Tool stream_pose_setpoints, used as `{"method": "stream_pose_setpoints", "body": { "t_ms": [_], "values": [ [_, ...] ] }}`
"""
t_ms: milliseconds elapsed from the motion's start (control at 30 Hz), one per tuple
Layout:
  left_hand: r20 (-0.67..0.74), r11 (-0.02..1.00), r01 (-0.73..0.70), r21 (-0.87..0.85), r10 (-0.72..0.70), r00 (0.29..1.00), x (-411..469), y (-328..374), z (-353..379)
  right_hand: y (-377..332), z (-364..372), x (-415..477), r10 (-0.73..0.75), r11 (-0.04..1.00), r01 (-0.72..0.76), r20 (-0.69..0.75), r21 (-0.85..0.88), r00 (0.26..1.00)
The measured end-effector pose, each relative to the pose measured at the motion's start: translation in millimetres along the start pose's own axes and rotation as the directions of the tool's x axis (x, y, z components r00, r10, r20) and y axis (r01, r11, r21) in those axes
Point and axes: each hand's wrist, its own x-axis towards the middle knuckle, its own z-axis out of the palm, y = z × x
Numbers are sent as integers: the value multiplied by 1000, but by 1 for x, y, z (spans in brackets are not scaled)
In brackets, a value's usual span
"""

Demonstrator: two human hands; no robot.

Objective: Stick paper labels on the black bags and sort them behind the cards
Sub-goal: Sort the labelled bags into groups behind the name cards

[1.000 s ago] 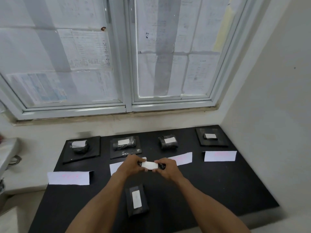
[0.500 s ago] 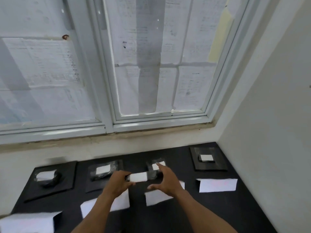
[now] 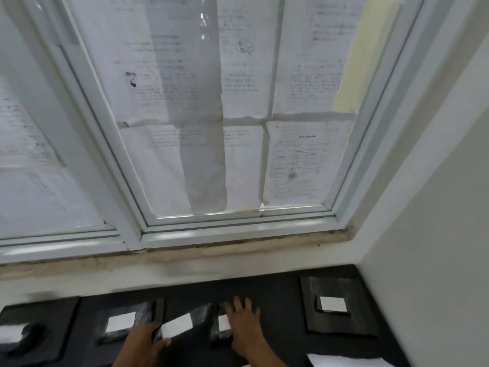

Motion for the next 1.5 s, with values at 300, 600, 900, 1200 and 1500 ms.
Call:
{"method": "stream_pose_setpoints", "body": {
  "t_ms": [300, 600, 900, 1200, 1500],
  "values": [
    [41, 998, -47, -37, 49, 998, 21, 57, 15, 68, -16, -10, 163, 978, -155, -47, 142, 986],
    [108, 986, -165, -1, 164, 980, 52, 111, 68, 116, -41, -15, 123, 976, -70, -254, 208, 959],
    [169, 984, -178, 33, 170, 971, 62, 109, 81, 94, -41, 15, 10, 982, 39, -253, 187, 967],
    [98, 918, -353, 180, 340, 935, 30, 47, 48, 59, -28, 38, -1, 974, 37, -157, 222, 988],
    [-111, 898, -429, 101, 438, 892, 36, 54, 43, 57, -20, 35, -111, 956, 131, -90, 261, 990]
  ]
}}
